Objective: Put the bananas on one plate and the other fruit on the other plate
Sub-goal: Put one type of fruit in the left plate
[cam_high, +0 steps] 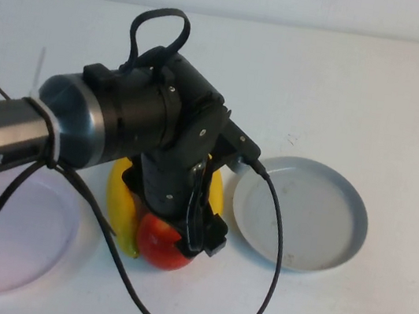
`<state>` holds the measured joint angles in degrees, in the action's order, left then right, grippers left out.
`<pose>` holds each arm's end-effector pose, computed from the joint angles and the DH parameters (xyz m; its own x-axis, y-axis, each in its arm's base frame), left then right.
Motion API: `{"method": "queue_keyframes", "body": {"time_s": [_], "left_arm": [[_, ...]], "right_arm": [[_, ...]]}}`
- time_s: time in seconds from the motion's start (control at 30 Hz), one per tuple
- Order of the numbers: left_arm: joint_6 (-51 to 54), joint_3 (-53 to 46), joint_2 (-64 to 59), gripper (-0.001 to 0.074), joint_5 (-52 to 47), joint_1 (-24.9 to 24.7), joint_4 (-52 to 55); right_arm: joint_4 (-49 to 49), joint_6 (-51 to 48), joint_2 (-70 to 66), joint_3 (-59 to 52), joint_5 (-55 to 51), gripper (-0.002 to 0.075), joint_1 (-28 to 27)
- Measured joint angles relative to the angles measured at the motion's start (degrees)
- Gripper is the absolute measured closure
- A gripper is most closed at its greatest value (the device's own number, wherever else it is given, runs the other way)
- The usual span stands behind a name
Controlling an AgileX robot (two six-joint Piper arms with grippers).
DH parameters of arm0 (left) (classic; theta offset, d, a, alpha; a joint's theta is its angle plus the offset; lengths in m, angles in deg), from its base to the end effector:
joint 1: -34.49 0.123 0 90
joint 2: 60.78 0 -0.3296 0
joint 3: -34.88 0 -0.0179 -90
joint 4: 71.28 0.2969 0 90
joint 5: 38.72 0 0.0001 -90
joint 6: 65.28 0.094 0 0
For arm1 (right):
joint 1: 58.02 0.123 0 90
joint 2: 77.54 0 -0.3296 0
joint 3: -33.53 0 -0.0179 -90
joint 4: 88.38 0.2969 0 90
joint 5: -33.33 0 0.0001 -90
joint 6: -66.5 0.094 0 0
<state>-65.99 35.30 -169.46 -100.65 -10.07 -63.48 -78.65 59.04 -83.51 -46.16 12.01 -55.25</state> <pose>0.2995 -0.2791 0.2673 -0.6653 0.7275 -0.1678 0.7173 0.6852 0.1268 0.0564 0.0085 0.1705 -0.2899 0.0141 -0.9569 -0.0989 0.9941 0.0447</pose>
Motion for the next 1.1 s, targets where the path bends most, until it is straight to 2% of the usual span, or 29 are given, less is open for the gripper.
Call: {"method": "queue_keyframes", "body": {"time_s": [0.27, 0.57, 0.9, 1.1], "left_arm": [[-0.2, 0.1, -1.4, 0.0106, 0.3, 0.6, -0.1], [1.5, 0.1, -1.7, 0.0108, 0.7, 3.5, -4.2], [3.2, 0.6, -3.5, 0.0110, 1.5, 3.7, -6.1], [3.3, 0.7, -3.6, 0.0176, 1.5, 3.7, -6.1]], "right_arm": [[0.0, 0.0, 0.0, 0.0, 0.0, 0.0743, 0.0], [0.0, 0.0, 0.0, 0.0, 0.0, 0.0743, 0.0], [0.0, 0.0, 0.0, 0.0, 0.0, 0.0743, 0.0], [0.0, 0.0, 0.0, 0.0, 0.0, 0.0743, 0.0]]}}
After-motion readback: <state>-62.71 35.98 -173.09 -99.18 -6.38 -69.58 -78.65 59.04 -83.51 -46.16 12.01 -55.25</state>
